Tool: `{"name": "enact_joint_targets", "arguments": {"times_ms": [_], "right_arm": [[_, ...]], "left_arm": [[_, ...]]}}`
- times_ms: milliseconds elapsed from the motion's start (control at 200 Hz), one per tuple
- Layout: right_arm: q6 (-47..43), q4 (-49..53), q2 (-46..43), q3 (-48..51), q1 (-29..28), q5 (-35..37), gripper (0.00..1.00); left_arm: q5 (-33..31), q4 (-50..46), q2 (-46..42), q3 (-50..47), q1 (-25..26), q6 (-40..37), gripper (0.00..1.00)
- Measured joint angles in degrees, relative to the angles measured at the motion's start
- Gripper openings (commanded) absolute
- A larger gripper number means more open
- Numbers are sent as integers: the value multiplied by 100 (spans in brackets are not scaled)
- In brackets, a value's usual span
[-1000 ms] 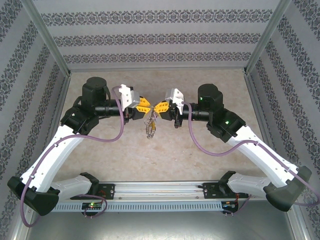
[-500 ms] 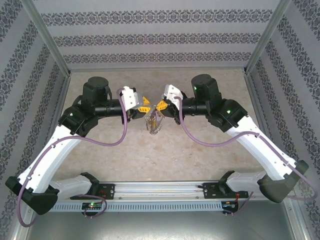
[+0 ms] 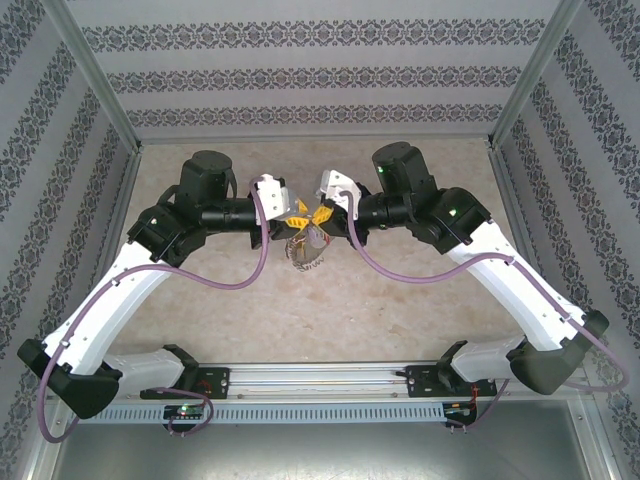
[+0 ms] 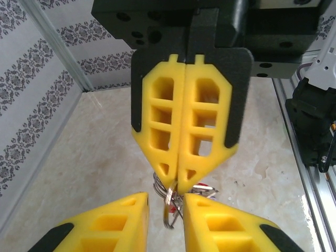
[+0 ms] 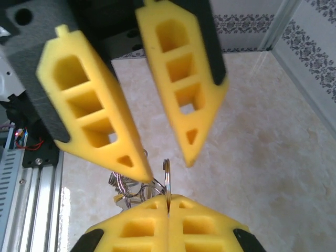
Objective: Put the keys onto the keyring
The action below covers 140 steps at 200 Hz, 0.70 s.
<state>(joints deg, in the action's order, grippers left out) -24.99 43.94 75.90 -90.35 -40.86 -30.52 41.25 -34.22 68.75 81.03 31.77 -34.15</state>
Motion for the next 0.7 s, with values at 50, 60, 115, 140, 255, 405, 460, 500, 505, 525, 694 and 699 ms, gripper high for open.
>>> {"name": "enact_joint_targets", "arguments": {"times_ms": [50,60,115,140,255,405,460,500,505,525,694,699], "right_arm": [[-57,44,26,-39,-44,-20,0],[-66,55,33,-48,-55,-24,0],[-111,94,57,-79,-87,-33,0],[-140,114,63,-79,-92,-37,0],[-234,153,83,-79,-101,-37,0],[-289,175,103,-107,-98,-13,0],[-313,175,103,-111,-98,-13,0],[-334,175,103,-116,-98,-13,0],[-334,173,103,-116,-98,-13,0],[-348,175,103,-120,-98,-13,0],[-378,168,96,-120,-101,-11,0],[-378,168,96,-120,-101,-11,0]], "left_arm": [[2,-11,7,0,7,-4,24],[2,-13,9,0,7,-7,23],[7,-42,15,0,11,-15,23],[7,-59,15,0,11,-17,23],[9,-146,20,0,13,-24,15],[46,-278,33,37,39,-68,7],[48,-306,33,55,42,-79,5],[48,-315,33,66,42,-81,1],[48,-317,33,68,42,-85,0],[48,-326,33,74,42,-87,0],[55,-367,42,98,44,-129,0],[57,-367,44,98,42,-129,0]]}}
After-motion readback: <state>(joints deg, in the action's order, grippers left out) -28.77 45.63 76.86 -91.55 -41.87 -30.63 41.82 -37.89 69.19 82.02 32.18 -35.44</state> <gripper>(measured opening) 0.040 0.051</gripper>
